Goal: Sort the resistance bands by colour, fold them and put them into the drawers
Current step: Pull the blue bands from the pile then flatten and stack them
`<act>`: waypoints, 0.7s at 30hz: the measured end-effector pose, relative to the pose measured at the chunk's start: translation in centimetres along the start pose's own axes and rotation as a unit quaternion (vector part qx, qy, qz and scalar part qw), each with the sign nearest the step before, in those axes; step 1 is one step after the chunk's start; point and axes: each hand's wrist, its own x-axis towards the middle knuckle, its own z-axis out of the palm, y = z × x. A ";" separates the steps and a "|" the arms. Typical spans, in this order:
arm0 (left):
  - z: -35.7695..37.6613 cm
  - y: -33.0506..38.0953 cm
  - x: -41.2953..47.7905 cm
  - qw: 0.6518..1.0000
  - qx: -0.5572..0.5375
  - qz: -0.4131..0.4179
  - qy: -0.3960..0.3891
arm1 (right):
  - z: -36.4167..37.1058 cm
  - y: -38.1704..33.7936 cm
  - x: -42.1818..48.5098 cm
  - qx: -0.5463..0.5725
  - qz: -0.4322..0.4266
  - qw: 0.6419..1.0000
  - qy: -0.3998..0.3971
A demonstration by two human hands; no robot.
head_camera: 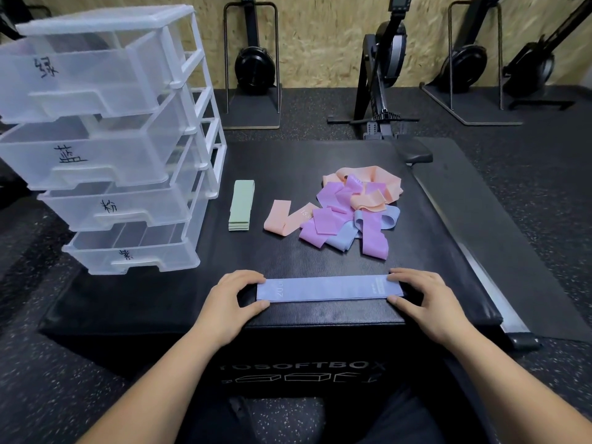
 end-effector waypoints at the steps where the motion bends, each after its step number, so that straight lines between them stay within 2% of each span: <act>1: 0.0 0.0 0.0 1.000 -0.001 0.001 0.000 | -0.1 0.0 0.1 0.002 0.002 1.000 -0.001; 6: -0.3 0.4 0.4 1.000 -0.016 0.002 -0.014 | -0.9 -0.4 0.4 0.031 0.016 0.999 -0.028; 12: -0.3 2.1 3.7 1.000 -0.001 0.028 -0.010 | -1.6 -2.2 3.4 0.105 0.036 0.993 0.038; 15: 0.7 4.1 6.2 0.998 0.029 0.052 -0.015 | -1.6 -3.3 5.9 0.063 0.035 0.996 0.051; 21: 3.8 7.5 10.6 0.986 0.106 0.115 -0.062 | -0.2 -4.8 10.7 -0.120 -0.003 0.993 -0.017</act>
